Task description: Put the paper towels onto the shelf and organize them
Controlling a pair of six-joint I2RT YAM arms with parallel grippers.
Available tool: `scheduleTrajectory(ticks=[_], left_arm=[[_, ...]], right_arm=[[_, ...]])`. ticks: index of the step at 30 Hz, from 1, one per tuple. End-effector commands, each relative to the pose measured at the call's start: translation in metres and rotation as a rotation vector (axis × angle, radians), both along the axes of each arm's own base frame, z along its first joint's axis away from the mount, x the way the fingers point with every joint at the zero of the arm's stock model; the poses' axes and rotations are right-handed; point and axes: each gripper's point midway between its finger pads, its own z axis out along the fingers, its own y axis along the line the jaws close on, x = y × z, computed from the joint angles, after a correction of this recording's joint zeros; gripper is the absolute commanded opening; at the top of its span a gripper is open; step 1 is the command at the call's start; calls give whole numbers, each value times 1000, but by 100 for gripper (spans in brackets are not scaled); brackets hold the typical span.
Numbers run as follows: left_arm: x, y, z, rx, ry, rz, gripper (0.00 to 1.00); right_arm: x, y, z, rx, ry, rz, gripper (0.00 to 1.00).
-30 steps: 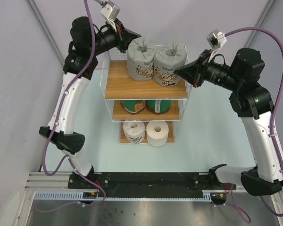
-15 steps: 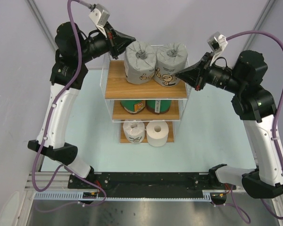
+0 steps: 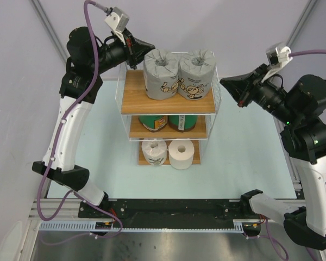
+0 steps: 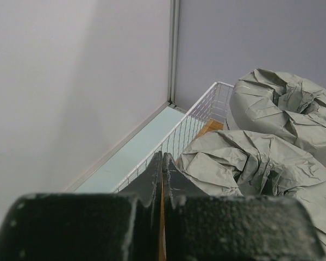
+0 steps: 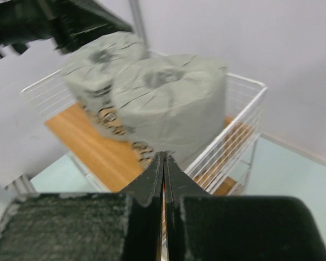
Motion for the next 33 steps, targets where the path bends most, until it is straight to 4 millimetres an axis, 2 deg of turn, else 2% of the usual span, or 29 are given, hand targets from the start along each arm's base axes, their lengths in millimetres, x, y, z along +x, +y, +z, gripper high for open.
scheduleTrajectory(ticks=[1, 5, 7, 8, 11, 27, 33], left_arm=[[-4, 2, 6, 6, -31, 7, 1], [-4, 3, 4, 9, -32, 13, 1], [-5, 3, 4, 9, -32, 12, 1], [-4, 4, 4, 8, -33, 15, 1], [-3, 4, 3, 9, -30, 13, 1], [-6, 7, 4, 4, -30, 8, 1], [-7, 14, 5, 0, -35, 18, 1]], right_arm=[[53, -17, 5, 34, 35, -195, 0], [82, -30, 9, 47, 66, -309, 0], [87, -32, 17, 53, 52, -327, 0], [96, -30, 11, 41, 69, -331, 0], [103, -24, 15, 33, 67, -309, 0], [82, 15, 15, 13, 38, -130, 0], [76, 30, 16, 15, 32, -83, 0]])
